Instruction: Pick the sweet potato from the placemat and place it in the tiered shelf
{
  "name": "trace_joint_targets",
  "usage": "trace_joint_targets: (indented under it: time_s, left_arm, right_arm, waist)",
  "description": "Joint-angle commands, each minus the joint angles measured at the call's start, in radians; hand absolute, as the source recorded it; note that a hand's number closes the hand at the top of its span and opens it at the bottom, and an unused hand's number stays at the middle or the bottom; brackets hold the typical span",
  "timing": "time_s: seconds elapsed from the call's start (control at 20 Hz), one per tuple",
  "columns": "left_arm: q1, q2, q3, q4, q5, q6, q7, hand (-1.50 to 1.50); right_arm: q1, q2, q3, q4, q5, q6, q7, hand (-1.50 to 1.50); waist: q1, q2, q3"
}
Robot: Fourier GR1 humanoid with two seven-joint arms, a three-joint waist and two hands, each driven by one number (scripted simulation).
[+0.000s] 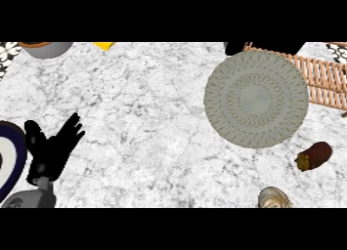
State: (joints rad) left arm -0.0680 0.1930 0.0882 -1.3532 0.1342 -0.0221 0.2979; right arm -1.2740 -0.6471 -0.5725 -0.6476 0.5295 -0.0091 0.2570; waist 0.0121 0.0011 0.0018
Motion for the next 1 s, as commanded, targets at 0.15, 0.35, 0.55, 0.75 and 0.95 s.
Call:
trace_joint_targets:
  time_s: [0.15, 0.35, 0.55, 0.75, 0.95]
  left_arm:
    - [-0.016, -0.019, -0.005, -0.012, 0.0, 0.017, 0.033, 0.0]
    - [-0.016, -0.028, -0.024, 0.003, -0.036, 0.033, 0.017, 0.0]
    - [0.047, -0.042, -0.01, 0.005, -0.027, 0.035, -0.028, 0.0]
    - [0.043, 0.008, 0.015, 0.018, 0.011, -0.039, -0.02, 0.0]
    - [0.051, -0.023, 0.004, 0.006, -0.022, 0.01, -0.039, 0.0]
  right_arm:
    - [-0.035, -0.073, -0.092, -0.012, -0.08, -0.097, 0.045, -1.5]
    - [-0.029, -0.161, -0.076, 0.021, -0.017, -0.196, 0.05, -1.5]
    - [0.072, -0.239, -0.169, -0.021, -0.092, -0.193, 0.044, -1.5]
    - [0.086, -0.344, -0.225, 0.04, -0.147, -0.147, 0.047, -1.5]
    - [0.174, -0.427, -0.269, 0.02, -0.226, -0.024, 0.055, -1.5]
  waist:
    - [-0.002, 0.001, -0.002]
    - [0.001, 0.004, -0.002]
    - [-0.02, -0.004, -0.001]
    - [-0.009, 0.001, -0.001]
    - [-0.017, -0.002, -0.001]
